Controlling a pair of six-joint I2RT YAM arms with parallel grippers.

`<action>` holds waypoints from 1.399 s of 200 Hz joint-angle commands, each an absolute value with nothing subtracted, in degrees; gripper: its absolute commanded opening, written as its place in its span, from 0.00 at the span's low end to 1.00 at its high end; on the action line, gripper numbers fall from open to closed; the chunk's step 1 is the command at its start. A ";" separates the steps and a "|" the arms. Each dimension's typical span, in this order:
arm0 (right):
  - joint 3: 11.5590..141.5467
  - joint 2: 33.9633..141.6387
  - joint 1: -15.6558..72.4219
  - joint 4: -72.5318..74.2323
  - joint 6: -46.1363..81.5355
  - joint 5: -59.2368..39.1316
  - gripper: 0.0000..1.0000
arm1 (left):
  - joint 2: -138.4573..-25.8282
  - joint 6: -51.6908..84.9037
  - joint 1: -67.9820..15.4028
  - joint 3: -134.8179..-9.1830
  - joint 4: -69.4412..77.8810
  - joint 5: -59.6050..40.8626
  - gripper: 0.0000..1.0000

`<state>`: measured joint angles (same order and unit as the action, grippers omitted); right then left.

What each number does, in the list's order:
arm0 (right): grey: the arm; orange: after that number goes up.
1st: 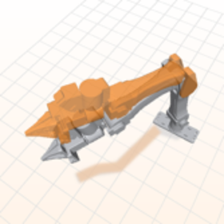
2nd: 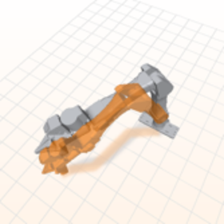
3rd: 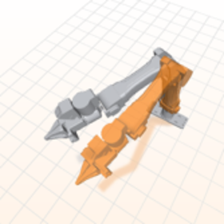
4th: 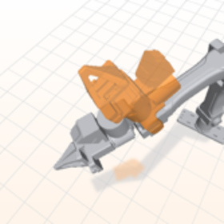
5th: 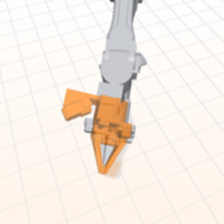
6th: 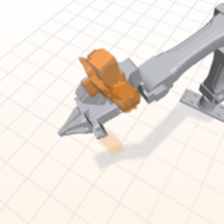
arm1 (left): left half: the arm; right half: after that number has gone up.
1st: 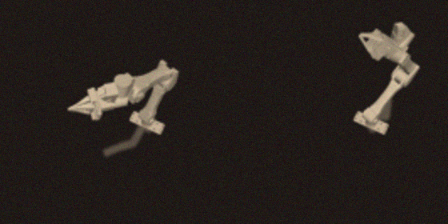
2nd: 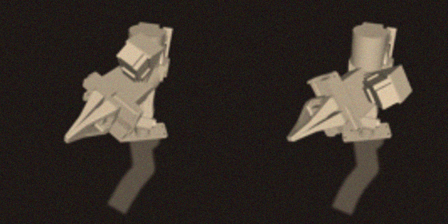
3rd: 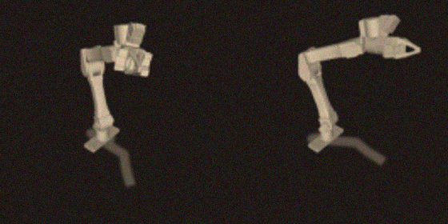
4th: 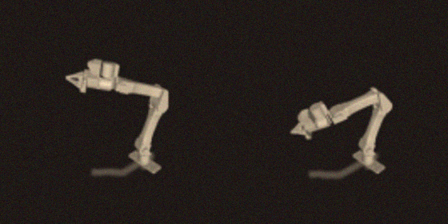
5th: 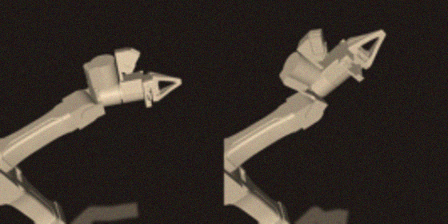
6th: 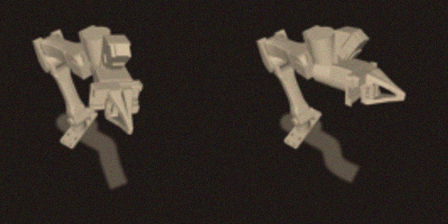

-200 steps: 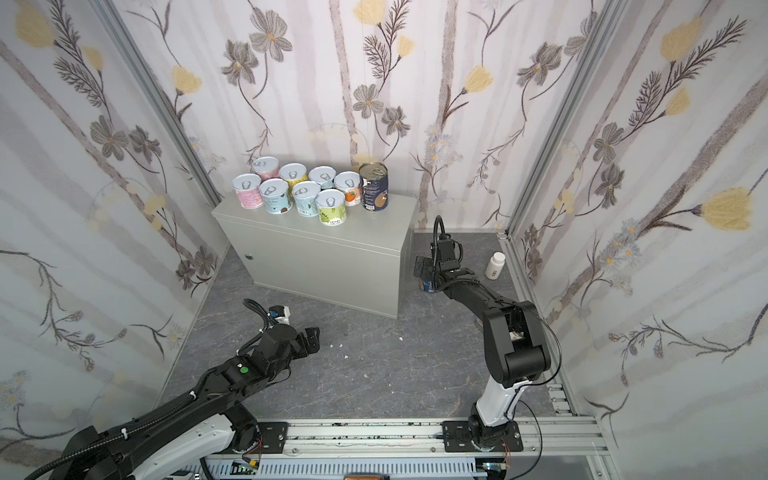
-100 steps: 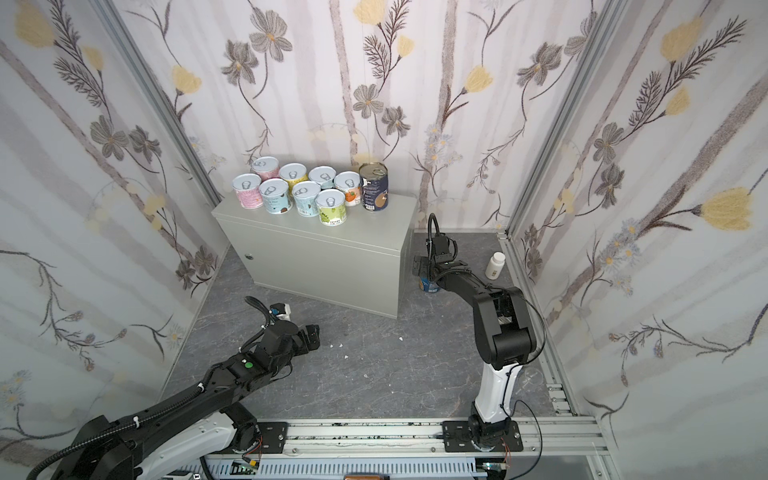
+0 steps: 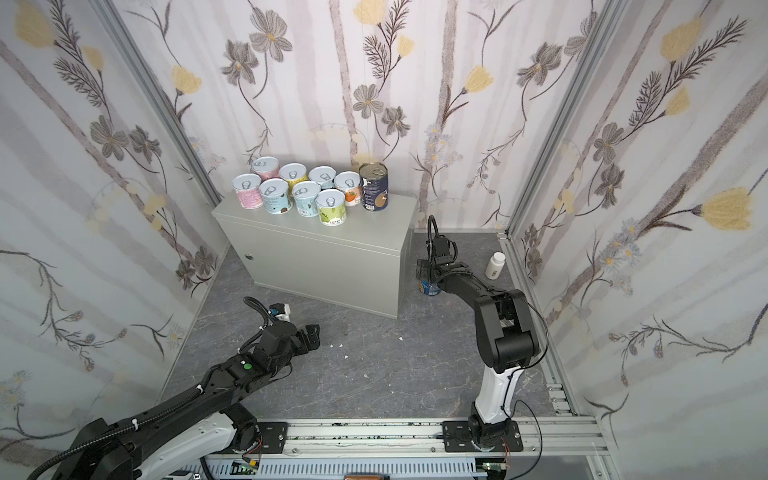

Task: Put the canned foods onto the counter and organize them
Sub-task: 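Lower right gripper over the blue-labelled soup can on the floor, then close right gripper on the blue-labelled soup can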

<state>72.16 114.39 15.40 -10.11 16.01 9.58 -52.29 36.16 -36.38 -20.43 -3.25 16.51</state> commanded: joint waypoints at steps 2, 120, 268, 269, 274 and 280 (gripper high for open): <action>71.37 112.08 15.42 -8.57 15.91 9.99 0.61 | -50.95 36.29 -36.38 -19.87 -1.40 16.99 1.00; 52.75 92.07 24.67 -8.27 17.48 12.06 0.60 | -48.80 36.02 -36.31 -19.71 -2.46 15.03 1.00; 33.85 80.28 34.09 -1.20 23.37 12.04 0.78 | -47.39 37.27 -36.32 -18.92 -2.90 13.68 1.00; 33.84 80.26 34.14 -1.17 23.38 11.99 0.78 | -47.43 37.27 -36.35 -18.95 -2.90 13.70 1.00; 33.75 80.19 34.16 -1.07 23.26 11.75 0.82 | -47.39 37.24 -36.30 -19.04 -2.91 13.71 1.00; 33.62 80.08 34.34 -0.91 22.76 11.21 0.87 | -47.55 37.18 -36.31 -19.16 -2.91 13.66 1.00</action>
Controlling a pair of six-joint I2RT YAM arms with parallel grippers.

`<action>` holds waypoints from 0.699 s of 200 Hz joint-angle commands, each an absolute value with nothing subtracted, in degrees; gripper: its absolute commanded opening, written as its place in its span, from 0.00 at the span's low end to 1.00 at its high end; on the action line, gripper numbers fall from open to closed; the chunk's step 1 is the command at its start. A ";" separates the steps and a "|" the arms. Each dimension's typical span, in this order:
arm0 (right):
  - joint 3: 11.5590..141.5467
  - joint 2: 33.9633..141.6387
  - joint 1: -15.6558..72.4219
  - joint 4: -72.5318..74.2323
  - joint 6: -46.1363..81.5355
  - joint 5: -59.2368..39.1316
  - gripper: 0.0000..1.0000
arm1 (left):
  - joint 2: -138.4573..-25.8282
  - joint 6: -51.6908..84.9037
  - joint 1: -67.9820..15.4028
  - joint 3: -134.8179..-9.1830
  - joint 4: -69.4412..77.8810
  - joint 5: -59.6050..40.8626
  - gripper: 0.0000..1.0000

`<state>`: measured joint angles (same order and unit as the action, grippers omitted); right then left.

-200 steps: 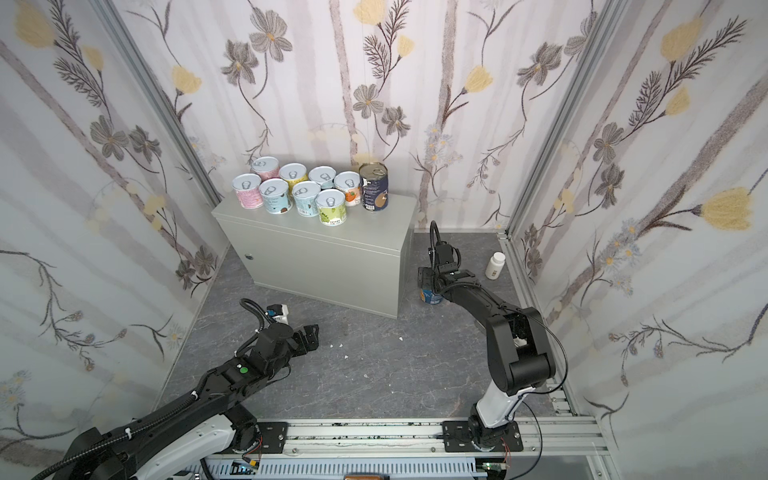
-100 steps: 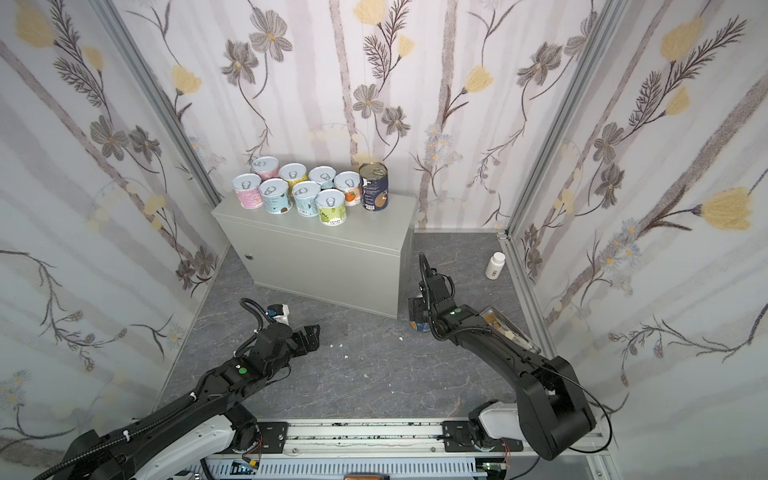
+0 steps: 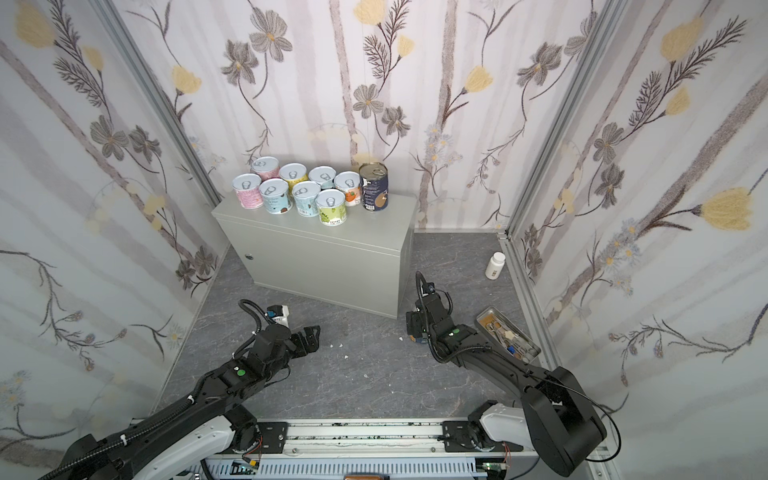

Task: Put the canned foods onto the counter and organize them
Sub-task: 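Close right gripper on the blue-labelled soup can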

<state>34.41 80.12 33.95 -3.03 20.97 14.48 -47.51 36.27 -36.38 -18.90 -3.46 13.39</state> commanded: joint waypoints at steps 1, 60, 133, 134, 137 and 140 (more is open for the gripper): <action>33.60 80.03 34.31 -0.89 22.68 11.10 0.88 | -47.55 37.18 -36.35 -19.21 -2.91 13.70 1.00; 31.98 74.36 35.39 0.49 21.89 13.31 1.00 | -48.92 36.23 -36.33 -22.27 -2.74 13.20 1.00; 17.26 57.84 39.19 13.93 24.43 21.54 1.00 | -49.46 35.08 -37.17 -24.61 -0.51 10.43 1.00; 17.24 57.66 39.33 13.91 24.43 21.76 1.00 | -49.47 35.08 -37.18 -24.61 -0.47 10.36 1.00; 17.20 57.17 39.63 13.85 24.43 22.36 1.00 | -49.48 35.06 -37.21 -24.64 -0.50 10.18 1.00; 17.04 56.75 39.95 13.73 24.42 22.86 1.00 | -49.53 35.13 -37.28 -24.54 -0.52 9.92 1.00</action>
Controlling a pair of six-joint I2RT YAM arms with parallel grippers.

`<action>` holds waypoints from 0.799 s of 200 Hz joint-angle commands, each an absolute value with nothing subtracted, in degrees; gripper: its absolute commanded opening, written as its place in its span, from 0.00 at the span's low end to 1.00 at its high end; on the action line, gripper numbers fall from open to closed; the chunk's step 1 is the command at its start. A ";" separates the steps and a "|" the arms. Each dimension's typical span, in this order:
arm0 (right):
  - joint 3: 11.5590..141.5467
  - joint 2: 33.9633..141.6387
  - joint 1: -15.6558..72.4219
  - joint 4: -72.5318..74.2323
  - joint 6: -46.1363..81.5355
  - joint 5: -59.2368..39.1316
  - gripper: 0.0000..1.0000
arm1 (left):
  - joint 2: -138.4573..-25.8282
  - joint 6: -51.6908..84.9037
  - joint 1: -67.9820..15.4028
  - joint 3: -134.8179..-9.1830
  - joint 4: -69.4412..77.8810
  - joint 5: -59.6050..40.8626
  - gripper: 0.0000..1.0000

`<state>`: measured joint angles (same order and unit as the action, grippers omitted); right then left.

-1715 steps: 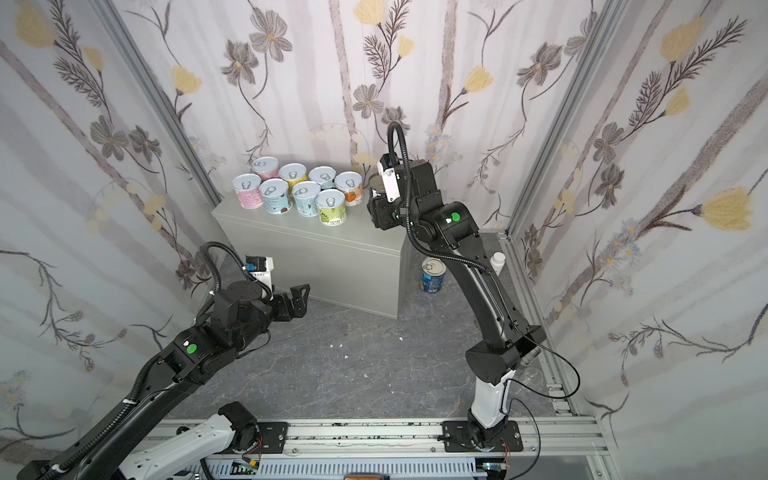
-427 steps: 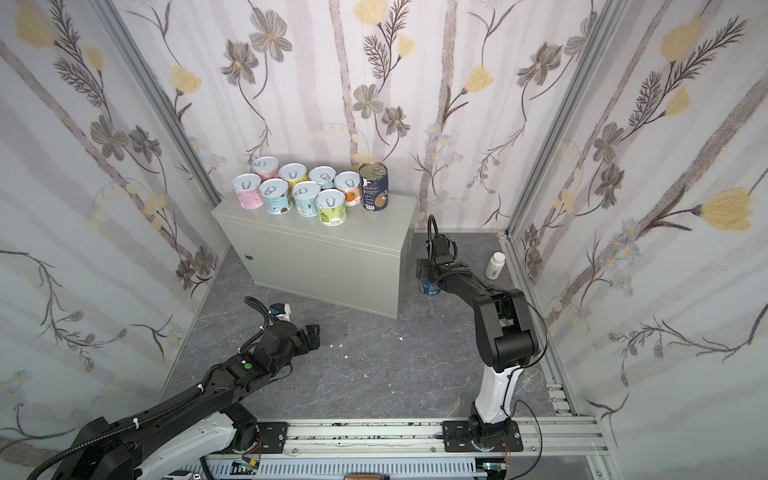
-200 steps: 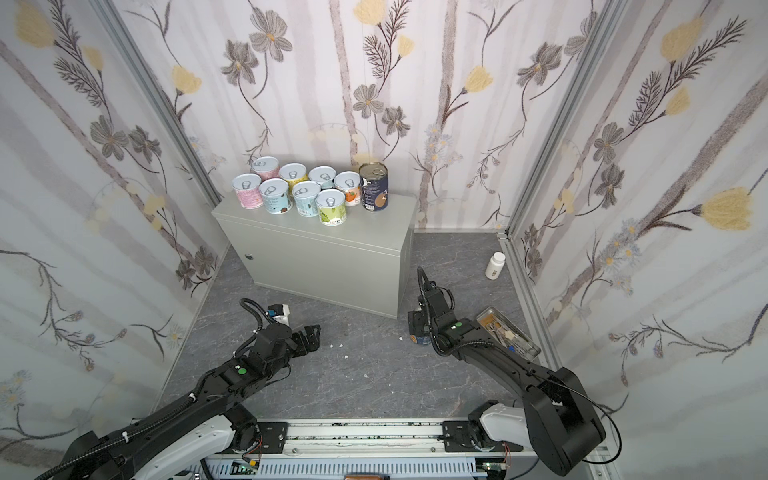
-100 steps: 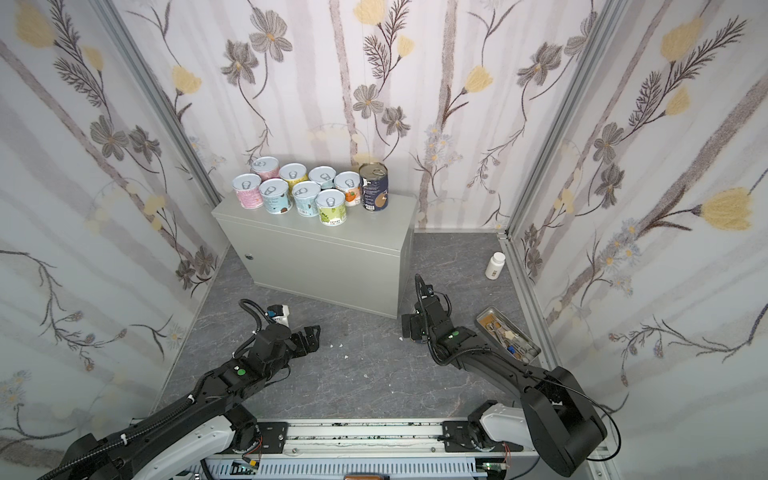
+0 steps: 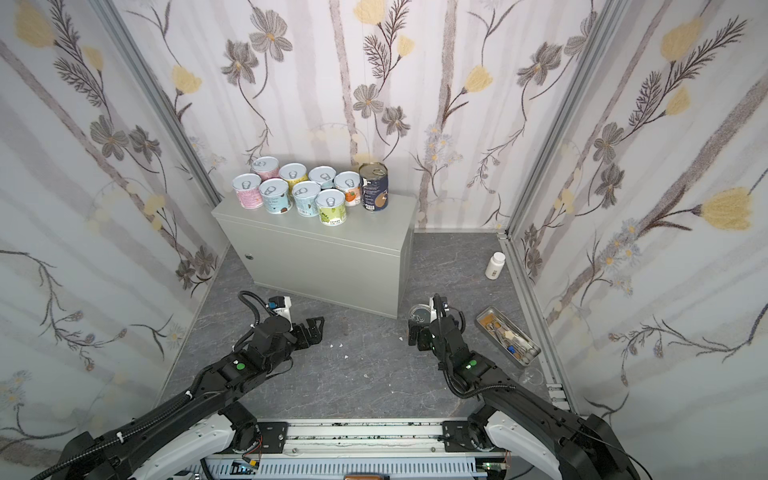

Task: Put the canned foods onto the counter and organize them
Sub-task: 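Close right gripper on the blue-labelled soup can, then lift the blue-labelled soup can off the floor with right gripper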

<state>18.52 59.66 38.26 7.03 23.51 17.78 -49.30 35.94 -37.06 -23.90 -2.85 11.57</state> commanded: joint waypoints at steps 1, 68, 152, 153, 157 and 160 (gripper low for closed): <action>17.00 56.63 40.06 13.76 24.43 23.03 1.00 | -49.50 35.19 -37.27 -24.53 -0.53 9.84 1.00; 12.68 52.65 51.77 17.03 26.97 35.40 1.00 | -45.55 40.61 -43.66 -21.05 -0.62 14.39 1.00; 3.52 61.32 57.62 35.64 31.69 45.39 1.00 | -47.91 38.59 -44.76 -24.07 -1.55 19.23 1.00; 3.52 61.60 57.59 35.84 31.66 45.55 1.00 | -47.99 38.59 -44.75 -24.07 -1.52 19.24 1.00; 3.64 62.68 57.64 36.54 31.54 45.94 1.00 | -48.27 38.58 -44.85 -24.18 -1.50 19.19 1.00; 3.69 63.49 57.58 37.04 31.45 46.23 1.00 | -48.60 38.58 -44.83 -24.24 -1.49 19.24 1.00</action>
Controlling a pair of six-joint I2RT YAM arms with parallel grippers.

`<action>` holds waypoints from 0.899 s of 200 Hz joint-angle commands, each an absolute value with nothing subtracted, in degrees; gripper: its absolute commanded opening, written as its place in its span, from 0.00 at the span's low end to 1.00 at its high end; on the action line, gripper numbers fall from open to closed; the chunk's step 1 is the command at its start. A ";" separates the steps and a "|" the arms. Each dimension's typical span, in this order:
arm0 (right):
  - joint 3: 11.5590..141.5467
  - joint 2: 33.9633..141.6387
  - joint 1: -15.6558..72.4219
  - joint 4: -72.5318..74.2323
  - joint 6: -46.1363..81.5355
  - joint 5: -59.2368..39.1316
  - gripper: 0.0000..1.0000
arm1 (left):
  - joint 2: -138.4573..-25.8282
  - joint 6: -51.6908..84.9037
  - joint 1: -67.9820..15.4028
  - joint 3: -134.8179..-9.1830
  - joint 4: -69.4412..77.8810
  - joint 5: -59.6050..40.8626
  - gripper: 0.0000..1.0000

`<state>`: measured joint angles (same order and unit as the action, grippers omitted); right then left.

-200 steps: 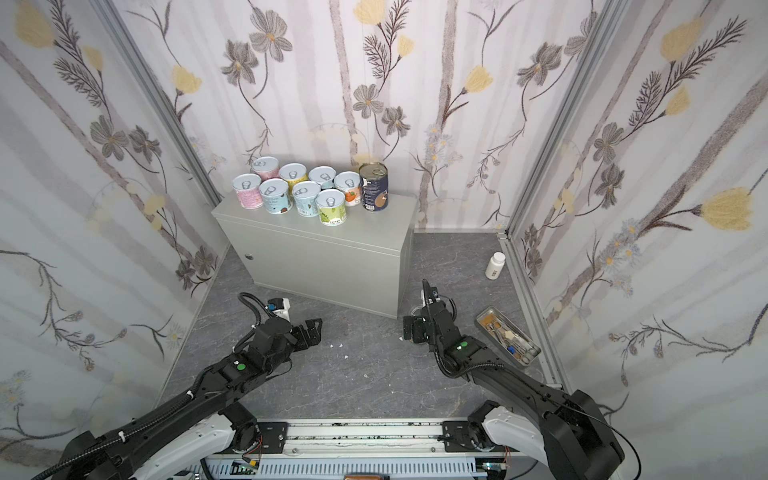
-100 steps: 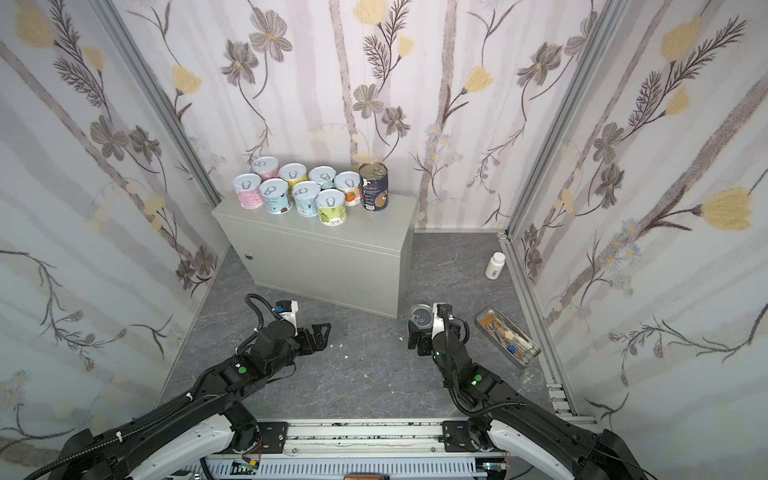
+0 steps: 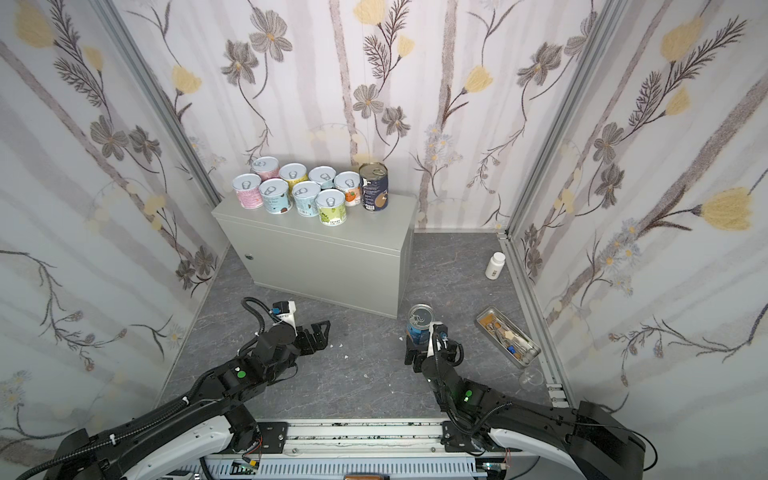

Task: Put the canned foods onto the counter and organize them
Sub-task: 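Lift the blue-labelled soup can off the floor with right gripper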

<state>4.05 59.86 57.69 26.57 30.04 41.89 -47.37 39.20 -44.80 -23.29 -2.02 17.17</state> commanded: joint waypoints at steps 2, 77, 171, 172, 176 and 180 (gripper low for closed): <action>3.78 64.04 57.61 37.28 31.46 46.36 1.00 | -48.76 38.58 -44.85 -24.30 -1.49 19.22 1.00; 6.78 83.29 57.05 48.20 31.47 46.80 1.00 | -54.50 38.59 -44.82 -25.76 -0.80 20.90 1.00; 9.64 97.24 51.31 59.74 29.53 44.52 1.00 | -56.38 37.71 -44.82 -25.50 0.76 22.09 1.00; 9.70 97.31 51.23 59.89 29.49 44.45 1.00 | -56.40 37.71 -44.82 -25.49 0.82 22.12 1.00; 9.85 97.90 50.99 60.45 29.32 44.24 1.00 | -56.50 37.69 -44.82 -25.48 0.94 22.09 1.00; 10.09 98.32 50.75 60.99 28.99 44.13 1.00 | -56.64 37.62 -44.82 -25.49 1.05 22.20 1.00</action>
